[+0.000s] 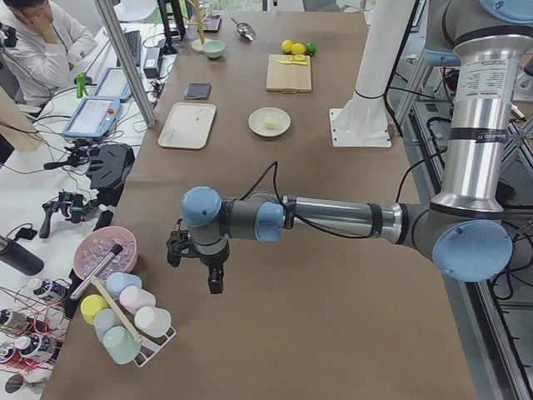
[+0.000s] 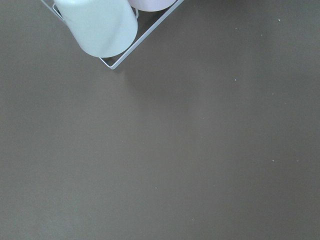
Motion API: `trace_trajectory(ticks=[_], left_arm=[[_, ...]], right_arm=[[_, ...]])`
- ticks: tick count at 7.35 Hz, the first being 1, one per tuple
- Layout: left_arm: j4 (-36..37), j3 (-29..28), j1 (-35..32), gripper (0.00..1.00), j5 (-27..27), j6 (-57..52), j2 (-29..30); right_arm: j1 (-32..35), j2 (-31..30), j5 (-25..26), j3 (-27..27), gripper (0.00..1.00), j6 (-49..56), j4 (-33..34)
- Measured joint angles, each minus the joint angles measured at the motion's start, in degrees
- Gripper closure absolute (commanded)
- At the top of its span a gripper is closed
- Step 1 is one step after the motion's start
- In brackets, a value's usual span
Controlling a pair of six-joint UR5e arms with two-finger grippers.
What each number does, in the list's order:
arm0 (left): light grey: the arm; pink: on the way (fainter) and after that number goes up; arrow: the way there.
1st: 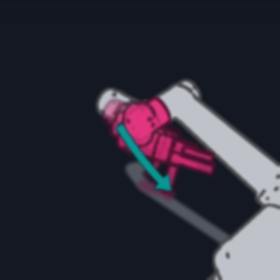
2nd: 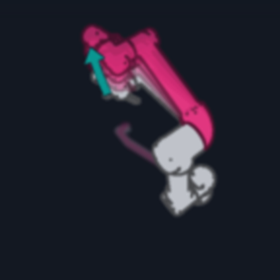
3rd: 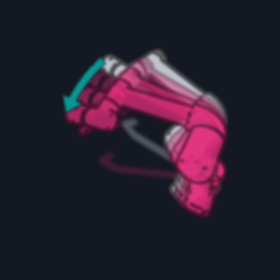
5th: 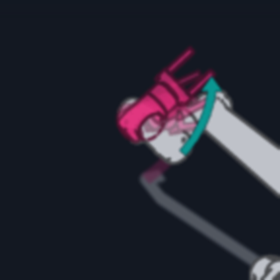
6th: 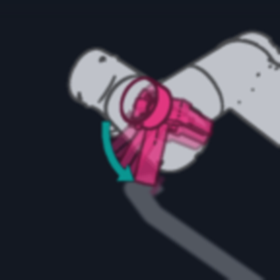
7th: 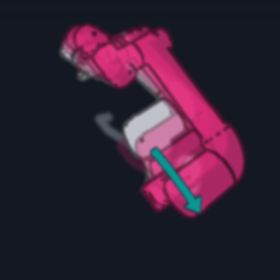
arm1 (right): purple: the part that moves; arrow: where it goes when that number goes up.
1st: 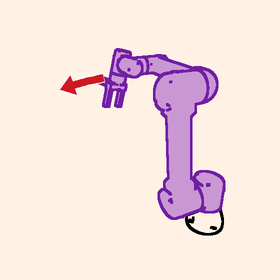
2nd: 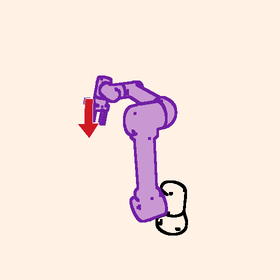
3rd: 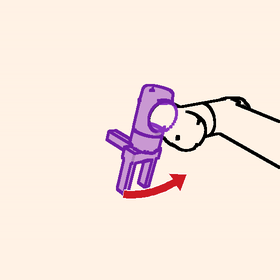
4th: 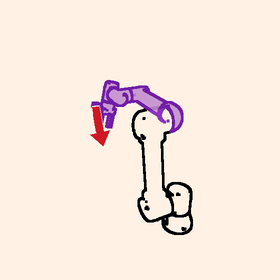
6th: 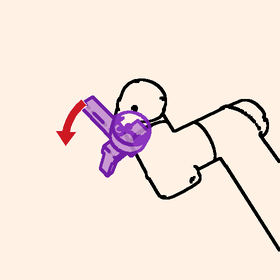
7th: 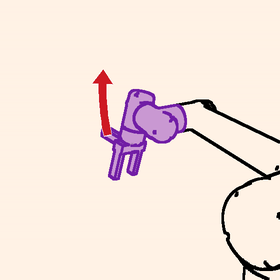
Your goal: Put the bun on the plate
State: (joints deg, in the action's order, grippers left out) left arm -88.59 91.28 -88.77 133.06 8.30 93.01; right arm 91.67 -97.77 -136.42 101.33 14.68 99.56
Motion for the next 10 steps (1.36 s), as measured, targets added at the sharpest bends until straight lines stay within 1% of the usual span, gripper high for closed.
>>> trace_trajectory(ticks=[10], left_arm=[[0.00, -0.08, 0.05, 0.01, 0.00, -0.03, -0.08]], right_arm=[[0.00, 0.04, 0.01, 0.94, 0.00, -0.02, -0.06]])
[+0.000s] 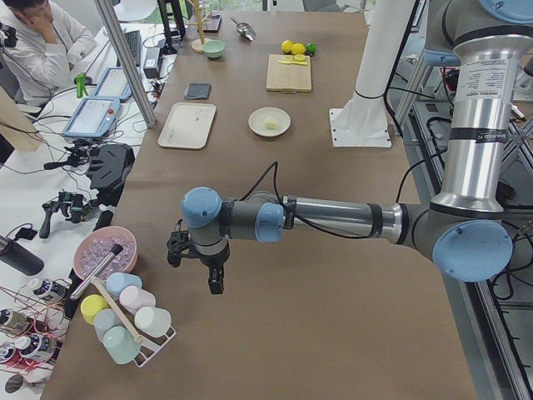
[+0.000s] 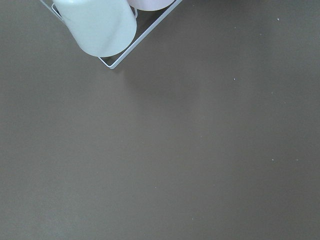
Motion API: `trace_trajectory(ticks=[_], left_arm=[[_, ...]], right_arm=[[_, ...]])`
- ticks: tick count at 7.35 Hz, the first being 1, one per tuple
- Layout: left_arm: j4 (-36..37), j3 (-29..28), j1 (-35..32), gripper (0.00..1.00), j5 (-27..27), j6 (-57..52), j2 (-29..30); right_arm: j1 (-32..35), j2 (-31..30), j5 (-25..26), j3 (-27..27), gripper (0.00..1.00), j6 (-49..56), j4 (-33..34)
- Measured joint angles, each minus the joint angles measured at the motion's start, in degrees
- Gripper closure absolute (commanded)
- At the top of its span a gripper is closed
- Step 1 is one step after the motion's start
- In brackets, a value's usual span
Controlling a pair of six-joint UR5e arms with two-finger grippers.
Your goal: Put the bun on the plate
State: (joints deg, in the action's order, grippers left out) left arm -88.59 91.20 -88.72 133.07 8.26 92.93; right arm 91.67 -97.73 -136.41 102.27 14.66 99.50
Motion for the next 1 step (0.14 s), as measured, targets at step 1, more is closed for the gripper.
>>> trace_trajectory(ticks=[1], left_arm=[[0.00, -0.02, -0.01, 0.01, 0.00, 0.00, -0.01]], right_arm=[[0.00, 0.00, 0.02, 0.26, 0.00, -0.04, 0.01]])
